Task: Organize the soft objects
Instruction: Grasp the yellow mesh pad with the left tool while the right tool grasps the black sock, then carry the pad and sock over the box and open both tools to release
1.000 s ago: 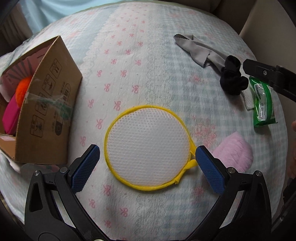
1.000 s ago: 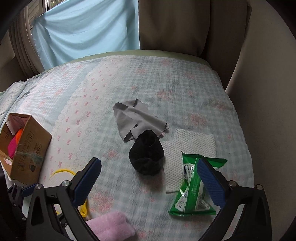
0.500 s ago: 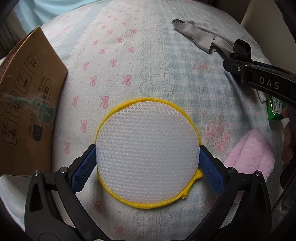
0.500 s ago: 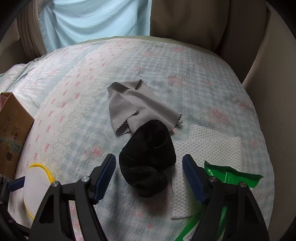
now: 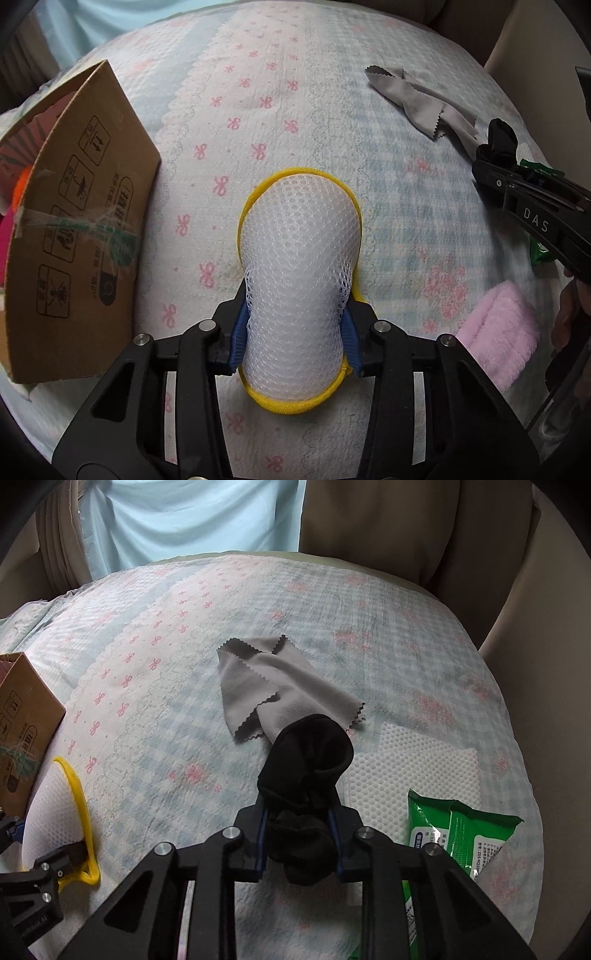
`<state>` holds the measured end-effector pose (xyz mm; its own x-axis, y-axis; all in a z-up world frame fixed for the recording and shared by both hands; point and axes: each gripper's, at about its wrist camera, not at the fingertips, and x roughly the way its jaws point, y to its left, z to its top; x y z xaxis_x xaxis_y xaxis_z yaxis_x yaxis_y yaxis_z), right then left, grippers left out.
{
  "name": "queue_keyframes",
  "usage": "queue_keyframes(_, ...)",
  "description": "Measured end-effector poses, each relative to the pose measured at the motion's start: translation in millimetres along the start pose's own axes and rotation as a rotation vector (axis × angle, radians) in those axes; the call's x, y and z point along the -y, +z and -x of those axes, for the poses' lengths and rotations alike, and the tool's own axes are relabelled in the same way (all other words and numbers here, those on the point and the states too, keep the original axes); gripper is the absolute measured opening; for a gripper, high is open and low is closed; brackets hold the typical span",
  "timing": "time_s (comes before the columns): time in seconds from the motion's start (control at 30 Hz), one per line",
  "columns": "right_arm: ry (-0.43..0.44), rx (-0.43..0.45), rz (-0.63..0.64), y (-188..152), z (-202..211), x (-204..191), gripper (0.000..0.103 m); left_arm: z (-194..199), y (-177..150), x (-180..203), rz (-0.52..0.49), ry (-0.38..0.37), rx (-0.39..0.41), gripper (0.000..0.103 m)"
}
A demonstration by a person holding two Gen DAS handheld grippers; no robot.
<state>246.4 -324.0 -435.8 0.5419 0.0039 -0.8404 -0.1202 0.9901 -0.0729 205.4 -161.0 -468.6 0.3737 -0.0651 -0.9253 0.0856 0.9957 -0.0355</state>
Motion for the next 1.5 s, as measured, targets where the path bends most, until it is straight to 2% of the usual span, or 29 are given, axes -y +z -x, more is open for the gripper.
queue_keyframes(0.23, -0.012, 0.010, -0.043, -3.3, 20.4, 0.6, 0.024, 15.4, 3.3, -4.8, -0.016, -0.009, 0.024, 0.036)
queue_keyframes(0.4, -0.022, 0.031, -0.068, 2.4, 52.7, -1.8, 0.021, 47.2, 10.0, -4.5, -0.037, -0.030, 0.072, 0.035)
queue_keyframes(0.7, -0.034, 0.105, -0.142, 33.8, 161.8, -21.4, 0.020, 147.6, 41.9, -19.2, -0.044, -0.076, 0.199, 0.035)
queue_keyframes(0.87, -0.045, 0.137, -0.168, 51.4, 232.4, -42.0, 0.020, 211.7, 60.7, -39.8, -0.055, -0.112, 0.237, 0.035)
queue_keyframes(1.07, -0.040, 0.156, -0.204, 72.9, 304.7, -79.8, 0.020, 288.7, 72.3, -88.1, -0.080, -0.130, 0.282, 0.035)
queue_keyframes(1.2, -0.035, 0.169, -0.210, 83.9, 336.5, -115.7, 0.020, 323.3, 76.6, -131.5, -0.085, -0.127, 0.298, 0.035)
queue_keyframes(1.33, -0.016, 0.167, -0.238, 92.6, 347.2, -155.6, 0.020, 338.9, 79.1, -181.1, -0.075, -0.128, 0.299, 0.036)
queue_keyframes(1.5, 0.026, 0.159, -0.240, 103.9, 339.3, -209.8, 0.020, 341.7, 80.3, -247.3, -0.036, -0.103, 0.286, 0.036)
